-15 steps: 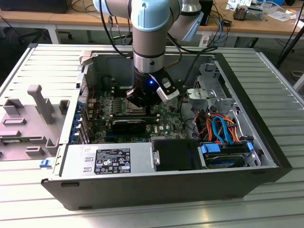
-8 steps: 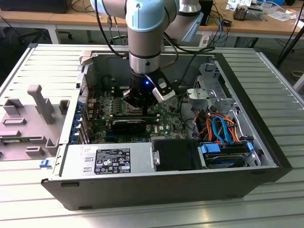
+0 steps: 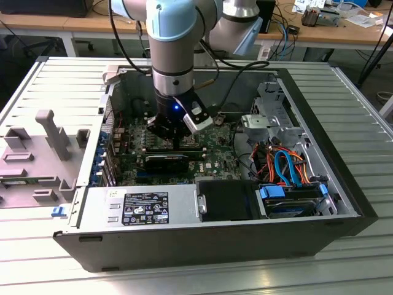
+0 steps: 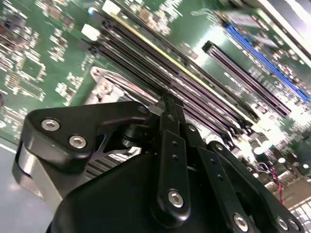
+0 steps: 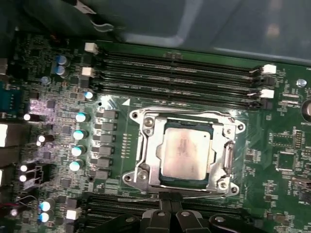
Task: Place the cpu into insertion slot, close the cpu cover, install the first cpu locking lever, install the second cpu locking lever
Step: 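Install the second cpu locking lever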
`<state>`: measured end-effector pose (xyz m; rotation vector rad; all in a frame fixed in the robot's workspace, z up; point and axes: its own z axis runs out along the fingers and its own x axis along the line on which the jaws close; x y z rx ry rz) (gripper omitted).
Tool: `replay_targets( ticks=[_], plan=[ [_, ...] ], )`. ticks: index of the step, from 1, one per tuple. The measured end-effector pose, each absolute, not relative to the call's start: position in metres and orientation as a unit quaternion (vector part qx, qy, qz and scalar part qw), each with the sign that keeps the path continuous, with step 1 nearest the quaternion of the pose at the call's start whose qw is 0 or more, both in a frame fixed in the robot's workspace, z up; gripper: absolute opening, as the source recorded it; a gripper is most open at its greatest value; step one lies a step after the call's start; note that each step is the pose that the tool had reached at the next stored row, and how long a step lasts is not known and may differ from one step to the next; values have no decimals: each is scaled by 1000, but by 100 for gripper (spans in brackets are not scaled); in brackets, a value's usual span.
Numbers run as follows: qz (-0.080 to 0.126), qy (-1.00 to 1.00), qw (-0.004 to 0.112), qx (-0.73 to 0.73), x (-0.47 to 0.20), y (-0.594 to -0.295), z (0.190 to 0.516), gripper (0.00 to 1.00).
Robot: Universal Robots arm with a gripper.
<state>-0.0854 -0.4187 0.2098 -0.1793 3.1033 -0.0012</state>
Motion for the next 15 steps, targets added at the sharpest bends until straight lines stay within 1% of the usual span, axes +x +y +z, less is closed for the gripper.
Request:
replay_targets(
  ticks=[6,15],
  plan=[
    [2,998,18,-58,-115,-419,210,11],
    [3,998,19,-58,-123,-419,210,11]
  ],
)
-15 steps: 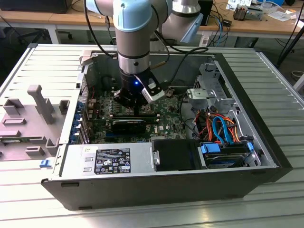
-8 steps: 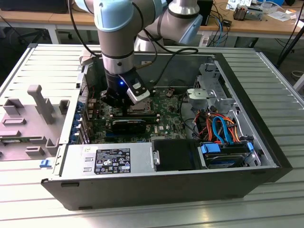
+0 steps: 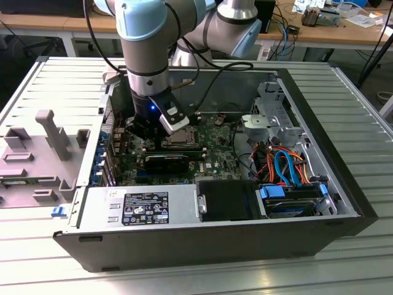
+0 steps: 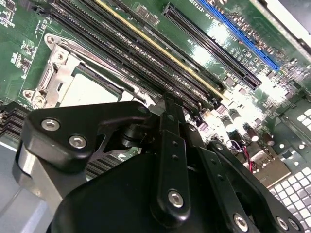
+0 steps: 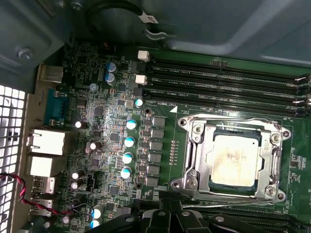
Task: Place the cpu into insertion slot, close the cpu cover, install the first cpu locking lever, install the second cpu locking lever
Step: 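Install the second cpu locking lever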
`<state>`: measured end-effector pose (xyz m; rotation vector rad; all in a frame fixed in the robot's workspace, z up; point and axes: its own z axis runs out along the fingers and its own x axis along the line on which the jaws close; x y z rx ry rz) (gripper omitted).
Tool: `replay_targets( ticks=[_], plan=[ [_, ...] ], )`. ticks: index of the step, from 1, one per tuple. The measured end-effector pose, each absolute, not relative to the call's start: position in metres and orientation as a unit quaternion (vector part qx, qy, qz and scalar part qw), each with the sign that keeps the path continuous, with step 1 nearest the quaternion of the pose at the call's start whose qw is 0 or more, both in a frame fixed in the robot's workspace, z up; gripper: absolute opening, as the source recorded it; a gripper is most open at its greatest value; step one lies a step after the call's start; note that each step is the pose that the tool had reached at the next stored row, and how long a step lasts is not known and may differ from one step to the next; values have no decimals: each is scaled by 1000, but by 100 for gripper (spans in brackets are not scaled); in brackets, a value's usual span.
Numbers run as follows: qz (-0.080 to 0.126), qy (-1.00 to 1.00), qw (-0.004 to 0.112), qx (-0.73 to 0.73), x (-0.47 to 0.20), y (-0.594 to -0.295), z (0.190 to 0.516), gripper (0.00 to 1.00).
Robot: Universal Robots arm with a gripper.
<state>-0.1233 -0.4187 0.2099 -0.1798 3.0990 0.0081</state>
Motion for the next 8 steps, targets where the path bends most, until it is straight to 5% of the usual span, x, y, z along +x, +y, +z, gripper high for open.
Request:
replay_targets(
  ticks=[8],
  plan=[
    [3,998,19,-58,-123,-419,209,11]
  ],
)
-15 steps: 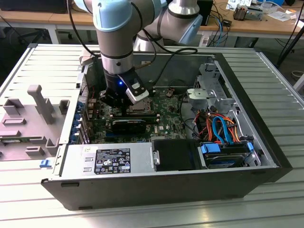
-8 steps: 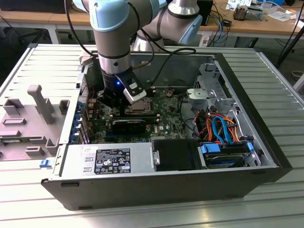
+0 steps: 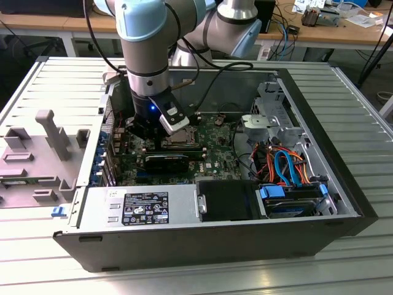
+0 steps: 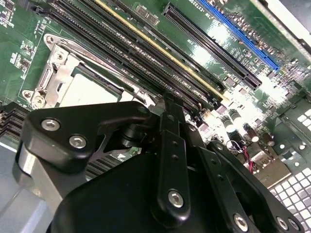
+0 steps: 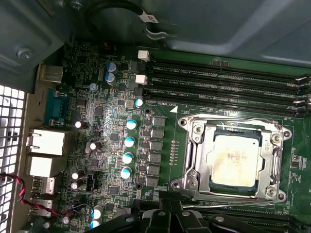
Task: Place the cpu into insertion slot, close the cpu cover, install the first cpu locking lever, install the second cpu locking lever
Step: 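Install the second cpu locking lever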
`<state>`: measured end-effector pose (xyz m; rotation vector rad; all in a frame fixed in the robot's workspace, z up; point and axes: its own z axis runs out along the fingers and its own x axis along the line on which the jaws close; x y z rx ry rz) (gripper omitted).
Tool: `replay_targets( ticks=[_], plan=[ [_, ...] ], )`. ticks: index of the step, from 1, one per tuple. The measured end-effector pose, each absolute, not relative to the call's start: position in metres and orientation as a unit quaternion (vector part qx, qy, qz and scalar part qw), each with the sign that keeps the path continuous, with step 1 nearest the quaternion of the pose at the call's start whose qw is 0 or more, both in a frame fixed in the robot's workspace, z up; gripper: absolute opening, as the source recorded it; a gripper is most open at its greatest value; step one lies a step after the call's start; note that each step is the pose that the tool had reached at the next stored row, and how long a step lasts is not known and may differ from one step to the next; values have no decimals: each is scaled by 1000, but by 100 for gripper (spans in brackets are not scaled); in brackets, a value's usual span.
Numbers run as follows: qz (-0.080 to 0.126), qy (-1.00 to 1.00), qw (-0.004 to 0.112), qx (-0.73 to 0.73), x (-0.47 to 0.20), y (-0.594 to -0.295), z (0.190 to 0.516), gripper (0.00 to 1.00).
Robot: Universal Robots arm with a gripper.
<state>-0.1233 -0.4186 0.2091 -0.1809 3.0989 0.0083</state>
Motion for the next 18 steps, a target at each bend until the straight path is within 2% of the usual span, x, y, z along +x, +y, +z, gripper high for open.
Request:
replay_targets(
  ticks=[7,18],
  plan=[
    [4,998,19,-59,-123,-418,215,11],
    [33,997,20,-59,-123,-426,212,11]
  ],
)
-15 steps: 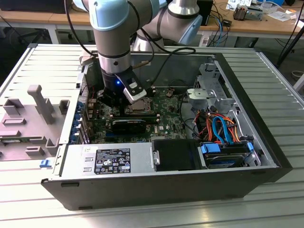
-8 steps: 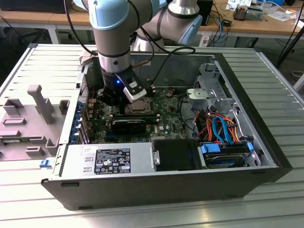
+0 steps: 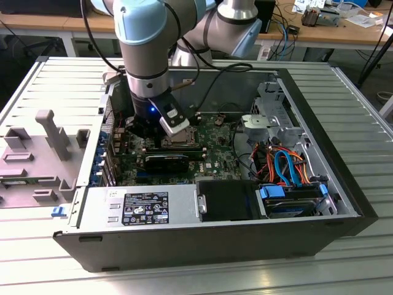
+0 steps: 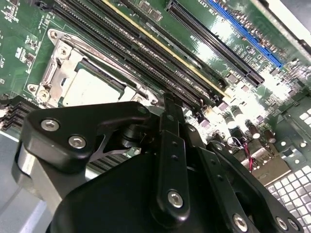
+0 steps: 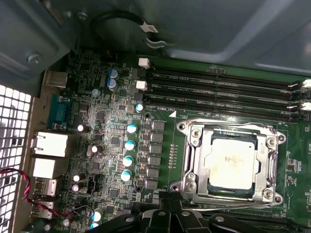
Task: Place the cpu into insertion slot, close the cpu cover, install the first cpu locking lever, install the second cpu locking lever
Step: 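Install the second cpu locking lever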
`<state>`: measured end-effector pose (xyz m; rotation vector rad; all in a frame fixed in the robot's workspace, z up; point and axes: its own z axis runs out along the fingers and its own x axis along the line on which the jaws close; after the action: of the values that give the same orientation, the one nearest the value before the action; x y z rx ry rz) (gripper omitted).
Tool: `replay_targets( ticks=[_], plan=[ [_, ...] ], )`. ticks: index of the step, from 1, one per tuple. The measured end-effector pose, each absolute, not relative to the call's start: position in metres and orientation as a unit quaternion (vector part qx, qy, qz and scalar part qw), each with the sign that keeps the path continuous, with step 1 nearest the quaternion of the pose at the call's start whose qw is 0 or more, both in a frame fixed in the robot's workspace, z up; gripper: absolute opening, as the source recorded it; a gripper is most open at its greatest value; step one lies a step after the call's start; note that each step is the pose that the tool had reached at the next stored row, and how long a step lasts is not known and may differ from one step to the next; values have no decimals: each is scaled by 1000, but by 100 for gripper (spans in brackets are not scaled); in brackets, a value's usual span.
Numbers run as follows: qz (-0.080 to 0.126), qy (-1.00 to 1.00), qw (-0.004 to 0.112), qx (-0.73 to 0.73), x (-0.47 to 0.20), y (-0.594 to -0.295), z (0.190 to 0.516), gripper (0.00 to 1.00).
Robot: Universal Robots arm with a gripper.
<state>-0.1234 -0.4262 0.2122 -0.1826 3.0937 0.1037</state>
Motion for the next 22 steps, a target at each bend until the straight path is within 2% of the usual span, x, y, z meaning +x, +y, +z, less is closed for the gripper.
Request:
replay_targets(
  ticks=[13,16,19,22],
  plan=[
    [64,996,22,-58,-123,-448,212,11],
    [83,995,23,-58,-123,-450,212,11],
    [112,992,25,-57,-123,-455,212,11],
    [118,991,25,-57,-123,-460,211,11]
  ],
)
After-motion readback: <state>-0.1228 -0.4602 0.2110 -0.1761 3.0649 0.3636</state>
